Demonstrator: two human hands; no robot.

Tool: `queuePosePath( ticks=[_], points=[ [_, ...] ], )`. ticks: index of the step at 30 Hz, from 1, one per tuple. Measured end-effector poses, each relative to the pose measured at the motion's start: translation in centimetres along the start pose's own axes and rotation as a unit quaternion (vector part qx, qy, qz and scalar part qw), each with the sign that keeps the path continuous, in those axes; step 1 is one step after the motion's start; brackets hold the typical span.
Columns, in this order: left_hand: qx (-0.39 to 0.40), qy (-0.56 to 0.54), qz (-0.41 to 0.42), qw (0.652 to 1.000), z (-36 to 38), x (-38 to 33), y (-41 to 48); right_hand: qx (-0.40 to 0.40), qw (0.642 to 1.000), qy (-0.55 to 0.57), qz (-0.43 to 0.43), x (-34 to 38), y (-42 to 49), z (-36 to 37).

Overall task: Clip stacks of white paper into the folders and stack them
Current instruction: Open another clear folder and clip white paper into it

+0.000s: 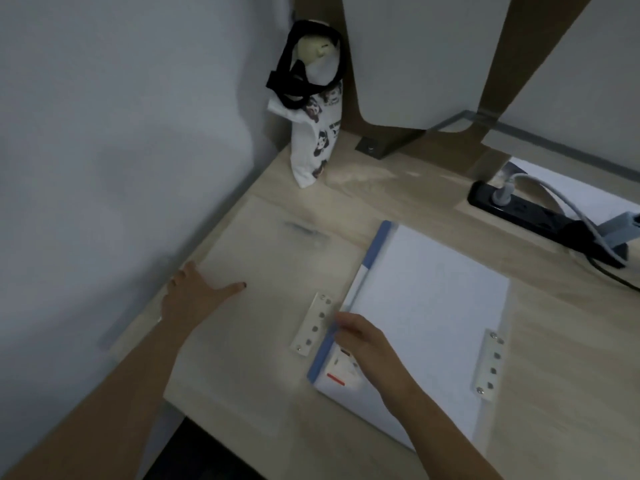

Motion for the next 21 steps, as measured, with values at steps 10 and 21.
queuePosePath(
  ticks=[10, 21],
  points=[
    [0.048, -0.188, 0.009, 0.981, -4.4, 0.1, -0.7, -0.024, 1.000, 0.008, 0.010, -0.1, 0.5, 1.3],
    [-0.129, -0.321, 0.122, 0.930, -14.5, -3.9, -10.5, 0.046, 0.978, 0.203, -0.024, 3.4, -4.0, 0.8]
  ],
)
Point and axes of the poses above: each hand's wrist, its own y-axis towards the middle knuckle, its own z-axis out of the palm, x = y × z, the point moved 4 cm from there along y, towards the middle knuckle, and after that the axes turned 7 degrees about -x, right-handed, at the moved point
